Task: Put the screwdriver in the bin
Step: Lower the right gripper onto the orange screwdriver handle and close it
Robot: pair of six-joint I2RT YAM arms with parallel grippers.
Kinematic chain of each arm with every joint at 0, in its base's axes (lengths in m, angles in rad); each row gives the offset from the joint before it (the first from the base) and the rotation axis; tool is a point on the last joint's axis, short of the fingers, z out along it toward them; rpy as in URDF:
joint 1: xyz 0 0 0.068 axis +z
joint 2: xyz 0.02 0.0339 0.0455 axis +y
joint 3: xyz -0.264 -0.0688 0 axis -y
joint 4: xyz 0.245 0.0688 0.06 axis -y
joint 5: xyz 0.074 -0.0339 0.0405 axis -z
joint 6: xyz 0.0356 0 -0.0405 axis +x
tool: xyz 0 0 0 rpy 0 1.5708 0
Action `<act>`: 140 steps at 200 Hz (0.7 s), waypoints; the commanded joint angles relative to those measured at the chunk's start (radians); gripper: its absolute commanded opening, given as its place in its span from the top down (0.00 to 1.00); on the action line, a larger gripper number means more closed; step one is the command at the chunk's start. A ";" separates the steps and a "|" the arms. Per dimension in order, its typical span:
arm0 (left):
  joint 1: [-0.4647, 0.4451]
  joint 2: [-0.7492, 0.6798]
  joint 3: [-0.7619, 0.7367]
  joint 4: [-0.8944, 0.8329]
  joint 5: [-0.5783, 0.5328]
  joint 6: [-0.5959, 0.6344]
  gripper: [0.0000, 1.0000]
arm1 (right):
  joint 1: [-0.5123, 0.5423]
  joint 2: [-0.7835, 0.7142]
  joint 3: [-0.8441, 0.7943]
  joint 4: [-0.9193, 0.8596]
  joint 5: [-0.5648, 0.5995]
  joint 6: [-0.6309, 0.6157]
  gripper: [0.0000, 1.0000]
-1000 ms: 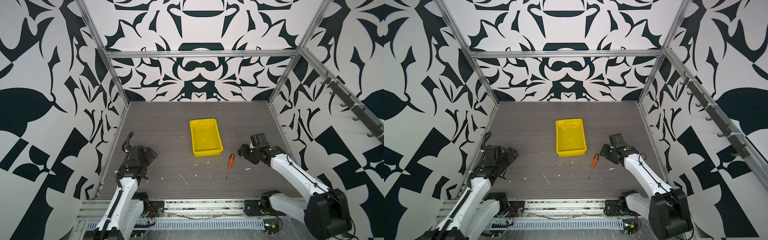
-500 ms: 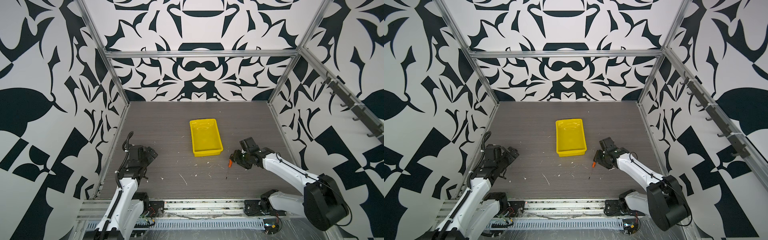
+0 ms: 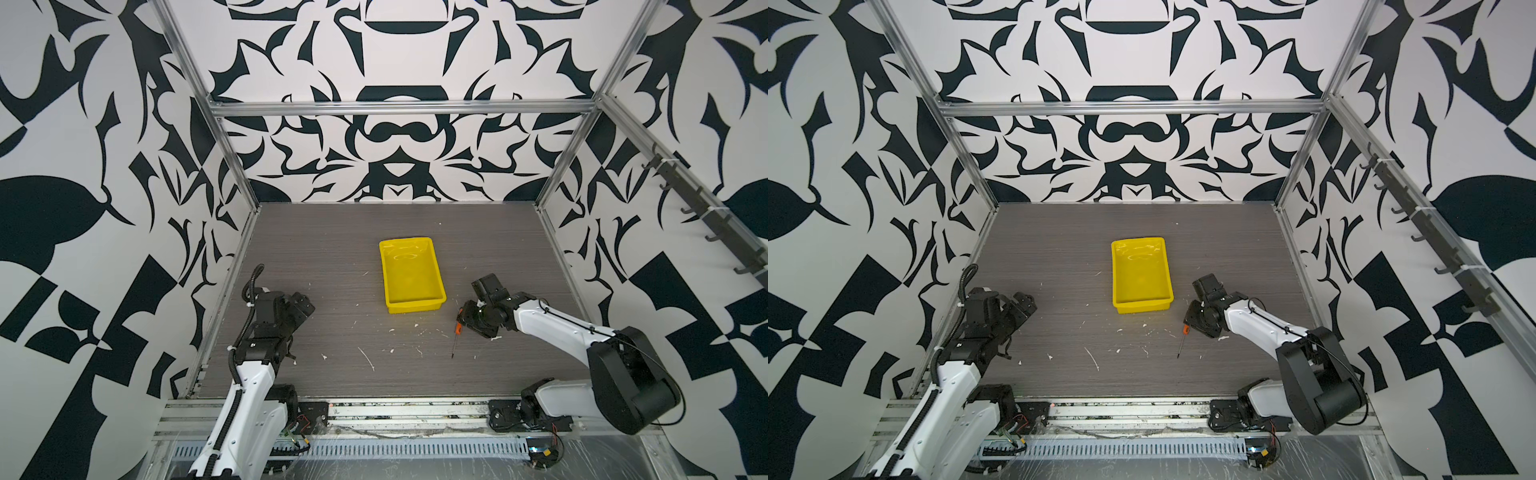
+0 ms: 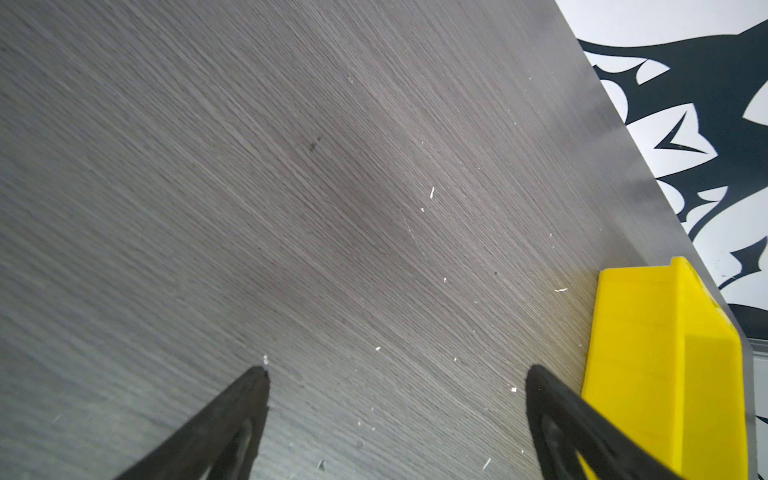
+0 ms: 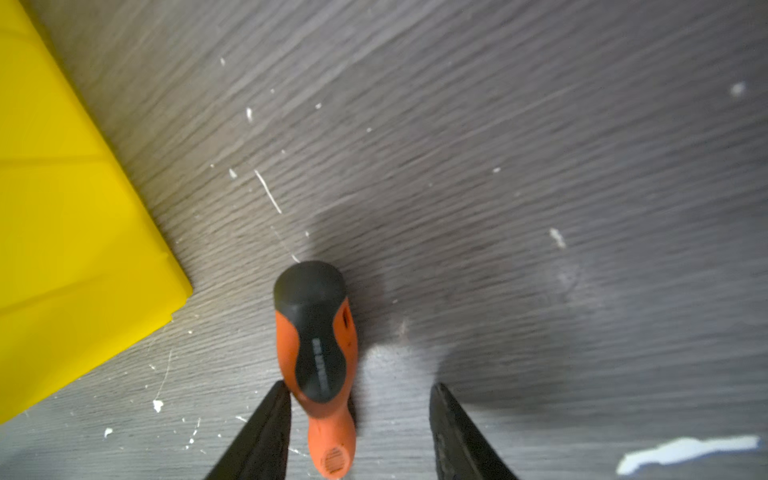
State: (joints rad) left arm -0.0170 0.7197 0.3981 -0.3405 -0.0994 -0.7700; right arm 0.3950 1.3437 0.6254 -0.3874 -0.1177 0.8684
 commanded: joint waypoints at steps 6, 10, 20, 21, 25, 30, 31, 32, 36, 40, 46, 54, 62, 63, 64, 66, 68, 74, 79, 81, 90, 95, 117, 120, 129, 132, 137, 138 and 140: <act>0.002 -0.013 -0.017 -0.023 0.005 -0.009 0.01 | 0.007 0.019 0.024 0.016 0.029 0.015 0.51; 0.002 -0.013 -0.018 -0.024 0.005 -0.009 0.01 | 0.007 0.026 0.023 0.019 0.030 0.017 0.51; 0.001 -0.018 -0.019 -0.026 0.003 -0.009 0.01 | 0.007 0.040 0.022 0.023 0.029 0.021 0.56; 0.002 -0.019 -0.018 -0.027 0.003 -0.009 0.01 | 0.008 0.041 0.022 0.022 0.028 0.021 0.56; 0.002 -0.020 -0.020 -0.025 0.001 -0.009 0.01 | 0.008 0.048 0.023 0.022 0.028 0.023 0.56; 0.001 -0.024 -0.021 -0.023 0.002 -0.011 0.01 | 0.009 0.052 0.022 0.024 0.027 0.024 0.56; 0.002 -0.023 -0.021 -0.024 0.003 -0.011 0.01 | 0.009 0.054 0.022 0.024 0.025 0.024 0.57; 0.002 -0.023 -0.022 -0.024 0.003 -0.011 0.01 | 0.009 0.055 0.022 0.025 0.026 0.024 0.57; 0.001 -0.025 -0.022 -0.023 0.003 -0.011 0.01 | 0.008 0.059 0.020 0.031 0.022 0.024 0.57; 0.002 -0.025 -0.024 -0.023 0.004 -0.011 0.01 | 0.009 0.062 0.019 0.036 0.022 0.023 0.57; 0.002 -0.026 -0.024 -0.023 0.006 -0.012 0.01 | 0.008 0.065 0.019 0.041 0.023 0.021 0.56; 0.002 -0.025 -0.022 -0.024 0.007 -0.011 0.01 | 0.008 0.070 0.023 0.047 0.026 0.019 0.56; 0.002 -0.023 -0.021 -0.026 0.006 -0.012 0.01 | 0.009 0.077 0.028 0.048 0.027 0.017 0.57; 0.002 -0.023 -0.021 -0.026 0.006 -0.012 0.01 | 0.009 0.078 0.030 0.048 0.026 0.018 0.57; 0.002 -0.023 -0.021 -0.027 0.006 -0.012 0.01 | 0.010 0.079 0.031 0.048 0.026 0.017 0.57; 0.002 -0.023 -0.021 -0.028 0.005 -0.012 0.01 | 0.009 0.081 0.033 0.048 0.025 0.017 0.57; 0.002 -0.023 -0.021 -0.029 0.004 -0.012 0.01 | 0.010 0.083 0.035 0.049 0.026 0.017 0.56; 0.001 -0.023 -0.021 -0.029 0.005 -0.013 0.01 | 0.010 0.092 0.038 0.054 0.023 0.017 0.57; 0.001 -0.022 -0.021 -0.030 0.004 -0.013 0.01 | 0.010 0.100 0.041 0.057 0.023 0.016 0.58; 0.002 -0.023 -0.021 -0.030 0.004 -0.012 0.01 | 0.010 0.103 0.042 0.058 0.023 0.015 0.59; 0.001 -0.024 -0.020 -0.029 0.005 -0.012 0.01 | 0.010 0.113 0.046 0.063 0.023 0.014 0.62; 0.002 -0.026 -0.021 -0.031 0.004 -0.012 0.01 | 0.010 0.117 0.045 0.065 0.018 0.011 0.63; 0.002 -0.037 -0.024 -0.035 -0.004 -0.018 0.01 | 0.010 0.104 0.040 0.043 0.009 -0.002 0.73; 0.002 -0.040 -0.025 -0.034 -0.004 -0.018 0.01 | 0.010 0.096 0.036 0.042 0.012 -0.002 0.74; 0.002 -0.043 -0.027 -0.035 -0.005 -0.020 0.01 | 0.010 0.068 0.020 0.034 0.028 -0.003 0.77; 0.002 -0.042 -0.026 -0.035 -0.005 -0.020 0.01 | 0.010 0.055 0.015 0.031 0.034 -0.005 0.80; 0.002 -0.043 -0.027 -0.036 -0.006 -0.021 0.01 | 0.010 0.036 0.008 0.023 0.049 -0.012 0.81; 0.002 -0.043 -0.027 -0.035 -0.007 -0.021 0.01 | 0.010 0.031 0.007 0.020 0.052 -0.014 0.81; 0.002 -0.042 -0.026 -0.037 -0.008 -0.021 0.01 | 0.010 0.023 0.005 0.013 0.059 -0.017 0.82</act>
State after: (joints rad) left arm -0.0170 0.6903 0.3859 -0.3428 -0.0990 -0.7746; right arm 0.4053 1.4319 0.6613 -0.3103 -0.1127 0.8688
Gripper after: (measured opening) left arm 0.988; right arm 0.254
